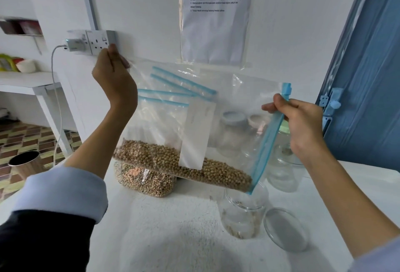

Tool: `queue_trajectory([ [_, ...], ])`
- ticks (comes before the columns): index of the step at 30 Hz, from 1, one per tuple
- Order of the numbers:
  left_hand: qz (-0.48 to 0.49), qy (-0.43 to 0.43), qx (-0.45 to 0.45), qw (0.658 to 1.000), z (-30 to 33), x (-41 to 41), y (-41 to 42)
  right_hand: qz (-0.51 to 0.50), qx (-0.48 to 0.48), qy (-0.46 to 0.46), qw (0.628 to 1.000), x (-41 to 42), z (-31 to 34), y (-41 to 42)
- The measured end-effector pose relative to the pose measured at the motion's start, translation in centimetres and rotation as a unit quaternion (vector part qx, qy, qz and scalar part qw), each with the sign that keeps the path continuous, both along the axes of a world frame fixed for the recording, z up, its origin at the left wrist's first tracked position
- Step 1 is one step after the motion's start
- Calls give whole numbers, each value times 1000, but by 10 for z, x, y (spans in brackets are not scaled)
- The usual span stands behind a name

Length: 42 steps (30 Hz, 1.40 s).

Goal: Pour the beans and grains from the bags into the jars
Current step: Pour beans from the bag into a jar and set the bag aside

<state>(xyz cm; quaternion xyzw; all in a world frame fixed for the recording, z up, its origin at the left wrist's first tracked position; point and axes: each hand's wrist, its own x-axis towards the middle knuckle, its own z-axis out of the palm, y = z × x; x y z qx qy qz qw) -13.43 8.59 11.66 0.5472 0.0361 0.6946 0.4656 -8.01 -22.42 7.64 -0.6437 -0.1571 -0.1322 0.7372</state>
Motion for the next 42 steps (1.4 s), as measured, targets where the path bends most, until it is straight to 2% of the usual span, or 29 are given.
queue_trajectory([
  [22,-34,-1,-35,999,-11,-1,19,-5,3,5,1000,-3,1,12],
  [36,9,6,-24,1000,-9,-17,10,30,-44,29,998,-7,4,13],
  [39,-7,5,-25,1000,-9,-18,11,0,-10,33,999,-9,3,14],
  [42,-6,11,-26,1000,-10,-21,12,10,-22,41,999,-13,3,16],
])
